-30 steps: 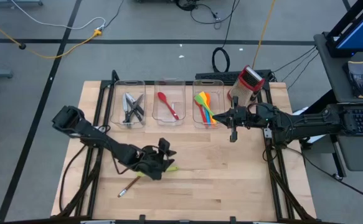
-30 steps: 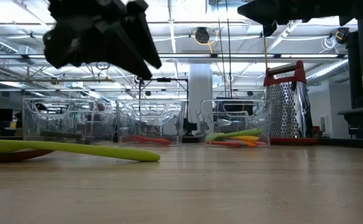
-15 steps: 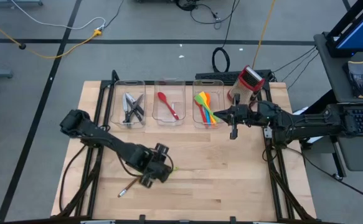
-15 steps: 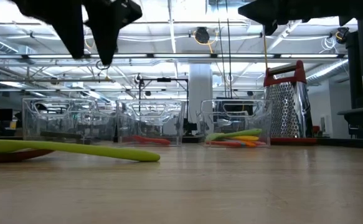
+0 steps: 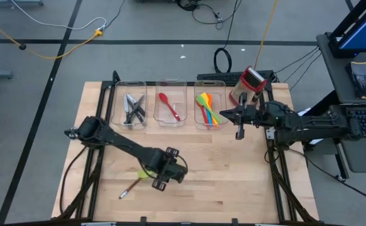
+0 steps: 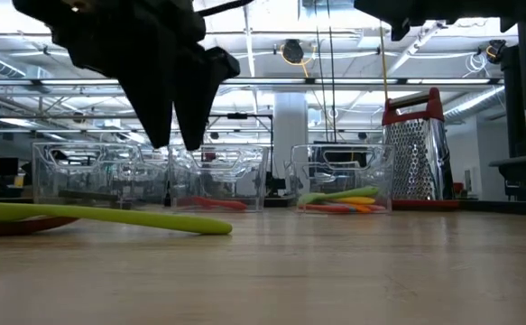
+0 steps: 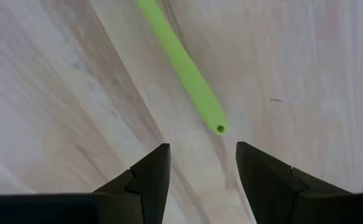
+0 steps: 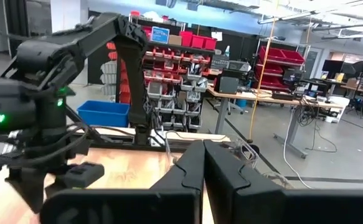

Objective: Pick & Place Kitchen Items
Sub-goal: Put the green serving spoon into the middle transparent bin

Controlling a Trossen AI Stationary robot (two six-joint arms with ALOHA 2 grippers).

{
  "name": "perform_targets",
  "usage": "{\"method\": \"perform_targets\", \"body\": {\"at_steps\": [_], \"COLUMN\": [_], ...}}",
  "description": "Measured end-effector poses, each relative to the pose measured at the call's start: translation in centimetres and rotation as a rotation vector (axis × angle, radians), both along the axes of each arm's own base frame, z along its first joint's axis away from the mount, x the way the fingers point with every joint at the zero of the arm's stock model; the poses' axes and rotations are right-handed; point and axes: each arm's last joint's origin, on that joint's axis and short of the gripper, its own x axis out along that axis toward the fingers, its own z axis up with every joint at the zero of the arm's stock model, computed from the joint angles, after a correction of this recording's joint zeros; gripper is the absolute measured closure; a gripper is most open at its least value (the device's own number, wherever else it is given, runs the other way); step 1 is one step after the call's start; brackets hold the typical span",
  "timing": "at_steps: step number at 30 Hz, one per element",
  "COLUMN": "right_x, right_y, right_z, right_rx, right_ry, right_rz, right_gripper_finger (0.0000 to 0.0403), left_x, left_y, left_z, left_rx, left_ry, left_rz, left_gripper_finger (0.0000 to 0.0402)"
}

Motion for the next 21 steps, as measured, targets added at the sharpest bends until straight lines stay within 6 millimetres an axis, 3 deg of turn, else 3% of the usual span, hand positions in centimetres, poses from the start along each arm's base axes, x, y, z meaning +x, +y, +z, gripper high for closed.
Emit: {"method": "perform_targets", "body": {"at_steps": [5, 11, 21], "right_x": [-0.4, -0.5, -0.5], "right_y": [0.1, 0.1, 0.1], "right_z": [0.0, 0.0, -0.2], "right_rx": [0.001, 0.002, -0.025], "right_ry": [0.010, 0.019, 0.043], "right_rz": [0.001, 0.001, -0.001], "right_gripper_finger": [0.0403, 0.0403, 0.0403], "left_x": [-0.7, -0.7, -0.5], "left_y": [0.3, 0.2, 0.2], "left_z": [-0.2, -0.1, -1.9], "left_rx": [-0.026, -0.057, -0.071], "left_ry": [0.100, 0.102, 0.189], "left_rz": [-0.002, -0.009, -0.005], "left_gripper_finger": [0.0213, 0.0213, 0.0213]}}
